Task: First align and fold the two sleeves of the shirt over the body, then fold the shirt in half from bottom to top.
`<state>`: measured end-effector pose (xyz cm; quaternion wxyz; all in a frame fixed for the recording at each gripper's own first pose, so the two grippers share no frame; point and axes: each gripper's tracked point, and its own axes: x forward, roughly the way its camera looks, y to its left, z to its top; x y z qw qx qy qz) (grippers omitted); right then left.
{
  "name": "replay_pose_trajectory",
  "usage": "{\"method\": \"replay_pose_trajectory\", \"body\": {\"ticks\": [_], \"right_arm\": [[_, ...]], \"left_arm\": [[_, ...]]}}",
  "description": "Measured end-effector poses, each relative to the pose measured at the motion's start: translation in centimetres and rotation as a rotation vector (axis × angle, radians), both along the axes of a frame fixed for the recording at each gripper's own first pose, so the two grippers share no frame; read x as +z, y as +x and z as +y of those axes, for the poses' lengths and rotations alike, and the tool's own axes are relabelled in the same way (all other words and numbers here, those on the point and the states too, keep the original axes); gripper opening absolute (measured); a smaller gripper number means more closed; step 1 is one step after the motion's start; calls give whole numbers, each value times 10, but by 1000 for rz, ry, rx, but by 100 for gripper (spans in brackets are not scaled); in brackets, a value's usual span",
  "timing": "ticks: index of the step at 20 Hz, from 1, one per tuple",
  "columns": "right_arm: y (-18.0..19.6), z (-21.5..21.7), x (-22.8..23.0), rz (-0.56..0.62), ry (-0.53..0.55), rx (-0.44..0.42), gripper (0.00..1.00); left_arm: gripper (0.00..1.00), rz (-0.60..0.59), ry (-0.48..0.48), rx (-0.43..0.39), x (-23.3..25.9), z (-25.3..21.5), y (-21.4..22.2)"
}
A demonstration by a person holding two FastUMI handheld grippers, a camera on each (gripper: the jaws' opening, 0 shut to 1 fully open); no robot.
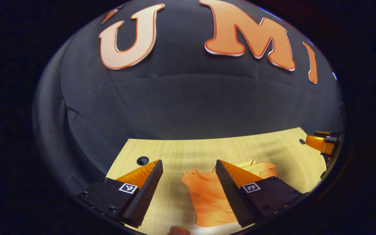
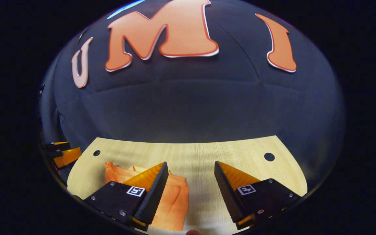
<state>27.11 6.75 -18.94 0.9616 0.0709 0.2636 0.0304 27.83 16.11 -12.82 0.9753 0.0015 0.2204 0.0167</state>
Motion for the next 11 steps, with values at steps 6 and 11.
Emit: {"method": "replay_pose_trajectory", "body": {"ticks": [6,11], "right_arm": [[-52,12,54,-117,-58,7,89],[-100,27,91,-198,-58,-10,89]], "left_arm": [[100,-137,-43,-31,52,3,-65],[99,-248,-65,-80,89,-4,-124]]}}
